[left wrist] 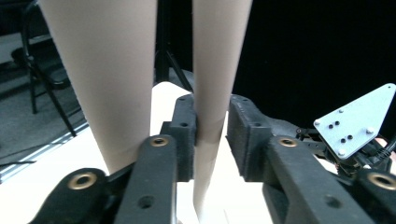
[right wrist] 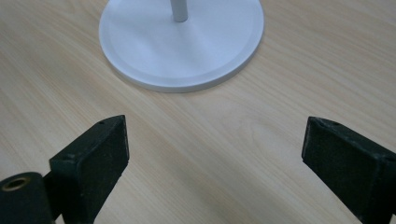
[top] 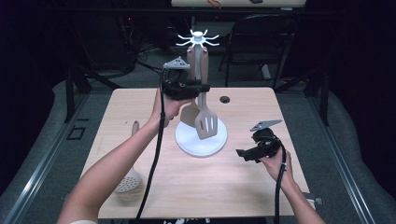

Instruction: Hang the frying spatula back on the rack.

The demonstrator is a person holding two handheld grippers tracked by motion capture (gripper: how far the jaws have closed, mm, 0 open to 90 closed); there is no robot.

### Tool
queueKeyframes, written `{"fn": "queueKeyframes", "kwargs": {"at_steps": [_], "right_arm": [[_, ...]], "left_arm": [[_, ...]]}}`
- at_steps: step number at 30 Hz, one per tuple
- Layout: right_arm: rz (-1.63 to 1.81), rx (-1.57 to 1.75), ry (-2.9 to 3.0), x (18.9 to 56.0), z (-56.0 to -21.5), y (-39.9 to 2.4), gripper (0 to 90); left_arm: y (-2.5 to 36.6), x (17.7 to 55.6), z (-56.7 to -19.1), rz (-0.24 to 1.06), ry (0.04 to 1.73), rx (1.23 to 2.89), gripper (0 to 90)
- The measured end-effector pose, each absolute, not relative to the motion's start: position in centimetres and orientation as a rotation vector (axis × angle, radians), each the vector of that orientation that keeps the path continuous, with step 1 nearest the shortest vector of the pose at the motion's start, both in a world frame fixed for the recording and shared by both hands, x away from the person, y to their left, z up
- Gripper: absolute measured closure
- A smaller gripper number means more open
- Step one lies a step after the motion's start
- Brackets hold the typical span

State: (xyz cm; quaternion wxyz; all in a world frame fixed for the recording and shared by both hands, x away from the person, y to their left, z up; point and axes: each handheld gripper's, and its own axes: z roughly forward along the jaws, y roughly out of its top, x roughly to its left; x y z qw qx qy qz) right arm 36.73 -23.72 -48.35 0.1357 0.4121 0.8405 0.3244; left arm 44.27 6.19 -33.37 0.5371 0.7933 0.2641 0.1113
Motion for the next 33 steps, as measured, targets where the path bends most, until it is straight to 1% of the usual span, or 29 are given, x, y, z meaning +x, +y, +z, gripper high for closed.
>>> {"fn": "queueKeyframes", "kwargs": {"at_steps": [3,6,8,9,13,15,17,19,22,24,27,29,33], "right_arm": [[0.927,1.189,2.441,36.7,-48.4,-23.7,6.7],[0.911,1.179,2.445,36.7,-48.2,-23.8,6.7],[0.932,1.183,2.444,36.8,-48.4,-23.7,6.7],[0.932,1.187,2.446,36.7,-48.4,-23.7,6.7],[0.893,1.173,2.452,36.7,-48.2,-23.8,6.7],[0.916,1.179,2.455,36.7,-48.2,-23.7,6.7],[0.933,1.188,2.45,36.7,-48.4,-23.7,6.7],[0.932,1.187,2.446,36.7,-48.4,-23.6,6.7],[0.93,1.189,2.445,36.7,-48.4,-23.5,6.8],[0.926,1.187,2.445,36.7,-48.4,-23.5,6.8],[0.925,1.188,2.451,36.7,-48.4,-23.5,6.8],[0.924,1.187,2.455,36.8,-48.4,-23.5,6.8],[0.89,1.179,2.473,36.9,-48.5,-23.6,6.9]], "left_arm": [[6.2,43.9,-33.3,0.285,0.63,1.891,60.7],[6.1,43.2,-33.3,0.315,0.641,1.886,55.0],[6.1,43.1,-33.2,0.322,0.647,1.889,48.7],[6.0,42.7,-33.3,0.346,0.652,1.887,45.4],[6.5,42.2,-33.5,0.358,0.642,1.881,40.9],[6.6,42.1,-33.6,0.354,0.637,1.875,36.1],[7.2,41.8,-33.7,0.335,0.617,1.871,33.6],[7.6,41.5,-33.7,0.334,0.61,1.882,28.2],[8.2,41.2,-33.8,0.327,0.604,1.887,25.0],[8.4,41.2,-33.7,0.318,0.599,1.887,20.5],[9.4,40.9,-33.5,0.32,0.59,1.888,17.3],[9.7,40.9,-33.3,0.322,0.585,1.888,17.3],[10.4,40.9,-32.8,0.333,0.59,1.894,12.6]]}}
